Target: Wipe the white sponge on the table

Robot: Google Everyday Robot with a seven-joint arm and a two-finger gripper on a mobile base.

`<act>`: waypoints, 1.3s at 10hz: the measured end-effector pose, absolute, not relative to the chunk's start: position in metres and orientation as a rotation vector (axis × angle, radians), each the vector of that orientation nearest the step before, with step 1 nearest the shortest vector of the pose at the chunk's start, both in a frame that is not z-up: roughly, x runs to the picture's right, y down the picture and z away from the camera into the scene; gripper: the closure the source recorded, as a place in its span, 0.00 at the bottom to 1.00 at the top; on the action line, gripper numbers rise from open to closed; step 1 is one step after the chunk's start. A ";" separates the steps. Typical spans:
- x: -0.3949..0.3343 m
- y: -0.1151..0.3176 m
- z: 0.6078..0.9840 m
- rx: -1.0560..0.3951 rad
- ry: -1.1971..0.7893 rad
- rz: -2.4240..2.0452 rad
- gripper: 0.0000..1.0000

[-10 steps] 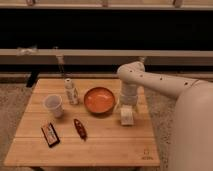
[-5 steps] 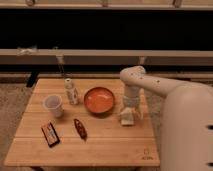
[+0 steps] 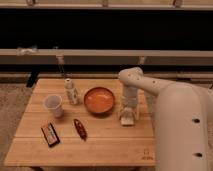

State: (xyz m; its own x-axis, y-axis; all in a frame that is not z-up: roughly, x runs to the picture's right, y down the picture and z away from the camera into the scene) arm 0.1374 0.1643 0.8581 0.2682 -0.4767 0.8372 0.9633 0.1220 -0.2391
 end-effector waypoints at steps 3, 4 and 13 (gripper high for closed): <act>0.134 0.167 0.862 -0.914 -0.683 -1.184 0.82; 0.134 0.168 0.862 -0.916 -0.684 -1.185 0.90; 0.150 0.186 0.819 -0.952 -0.691 -1.172 1.00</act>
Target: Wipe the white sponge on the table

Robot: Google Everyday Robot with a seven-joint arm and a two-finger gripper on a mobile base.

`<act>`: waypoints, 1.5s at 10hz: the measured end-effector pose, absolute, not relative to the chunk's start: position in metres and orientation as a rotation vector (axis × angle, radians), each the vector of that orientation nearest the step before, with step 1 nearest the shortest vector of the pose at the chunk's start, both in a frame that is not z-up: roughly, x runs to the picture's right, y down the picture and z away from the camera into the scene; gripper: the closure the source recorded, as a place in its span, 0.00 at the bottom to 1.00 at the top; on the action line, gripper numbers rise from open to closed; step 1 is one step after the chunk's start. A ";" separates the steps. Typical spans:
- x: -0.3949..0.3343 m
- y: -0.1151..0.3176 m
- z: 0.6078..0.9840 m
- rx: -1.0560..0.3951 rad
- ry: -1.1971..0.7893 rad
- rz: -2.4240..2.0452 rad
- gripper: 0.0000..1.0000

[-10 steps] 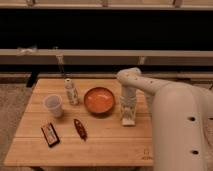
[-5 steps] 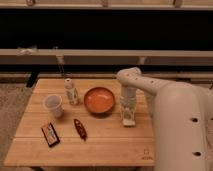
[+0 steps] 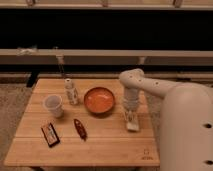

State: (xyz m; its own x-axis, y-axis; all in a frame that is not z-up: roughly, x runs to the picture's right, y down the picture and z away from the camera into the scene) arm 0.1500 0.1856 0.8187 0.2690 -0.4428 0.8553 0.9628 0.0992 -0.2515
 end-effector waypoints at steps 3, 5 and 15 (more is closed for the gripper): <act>0.167 0.207 0.791 -0.995 -0.703 -1.149 1.00; 0.166 0.220 0.779 -1.017 -0.718 -1.142 1.00; 0.122 0.244 0.775 -1.021 -0.827 -1.200 1.00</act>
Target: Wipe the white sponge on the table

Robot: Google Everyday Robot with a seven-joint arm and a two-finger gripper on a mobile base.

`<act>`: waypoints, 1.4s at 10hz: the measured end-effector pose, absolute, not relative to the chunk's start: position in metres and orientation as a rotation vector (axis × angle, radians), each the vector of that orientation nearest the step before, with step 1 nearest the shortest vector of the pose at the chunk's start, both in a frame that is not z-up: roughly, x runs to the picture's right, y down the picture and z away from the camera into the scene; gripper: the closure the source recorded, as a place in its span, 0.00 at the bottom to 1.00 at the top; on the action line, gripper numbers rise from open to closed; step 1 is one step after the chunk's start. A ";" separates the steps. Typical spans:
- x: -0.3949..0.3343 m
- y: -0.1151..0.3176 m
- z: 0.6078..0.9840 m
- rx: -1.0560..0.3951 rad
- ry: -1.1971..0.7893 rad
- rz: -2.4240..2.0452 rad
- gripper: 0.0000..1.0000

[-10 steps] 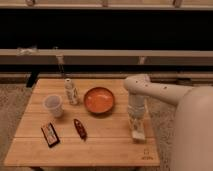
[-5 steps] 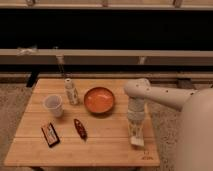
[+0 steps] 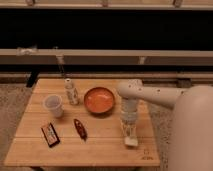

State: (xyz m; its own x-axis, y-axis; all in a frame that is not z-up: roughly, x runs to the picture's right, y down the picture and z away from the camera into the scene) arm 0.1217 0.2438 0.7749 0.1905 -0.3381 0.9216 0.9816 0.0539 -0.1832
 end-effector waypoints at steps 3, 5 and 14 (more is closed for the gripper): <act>0.107 0.241 0.781 -1.010 -0.846 -1.240 1.00; 0.101 0.233 0.786 -0.988 -0.849 -1.251 1.00; 0.098 0.186 0.838 -0.933 -0.807 -1.292 1.00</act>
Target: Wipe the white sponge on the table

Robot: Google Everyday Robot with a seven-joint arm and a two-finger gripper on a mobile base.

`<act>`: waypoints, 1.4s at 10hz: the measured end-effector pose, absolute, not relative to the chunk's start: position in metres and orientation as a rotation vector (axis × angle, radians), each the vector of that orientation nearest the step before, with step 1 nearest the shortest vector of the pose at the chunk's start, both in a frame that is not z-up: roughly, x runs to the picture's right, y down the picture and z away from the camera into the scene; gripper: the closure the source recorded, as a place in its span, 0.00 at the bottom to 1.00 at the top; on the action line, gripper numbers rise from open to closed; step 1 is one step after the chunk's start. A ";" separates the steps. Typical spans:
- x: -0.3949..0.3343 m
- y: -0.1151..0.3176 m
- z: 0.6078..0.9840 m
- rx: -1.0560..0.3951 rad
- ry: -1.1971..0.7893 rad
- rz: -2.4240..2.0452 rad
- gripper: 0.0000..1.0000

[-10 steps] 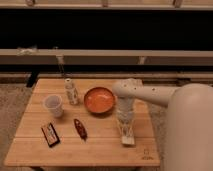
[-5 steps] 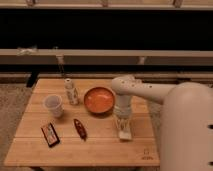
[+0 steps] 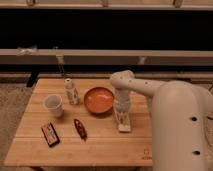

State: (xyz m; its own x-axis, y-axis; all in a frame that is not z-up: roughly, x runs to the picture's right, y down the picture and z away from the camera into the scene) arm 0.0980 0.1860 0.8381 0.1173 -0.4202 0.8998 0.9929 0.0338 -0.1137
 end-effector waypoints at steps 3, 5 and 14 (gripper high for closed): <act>0.104 0.172 0.855 -0.915 -0.780 -1.266 1.00; 0.124 0.152 0.873 -0.911 -0.751 -1.229 1.00; 0.198 0.169 0.841 -0.933 -0.691 -1.080 1.00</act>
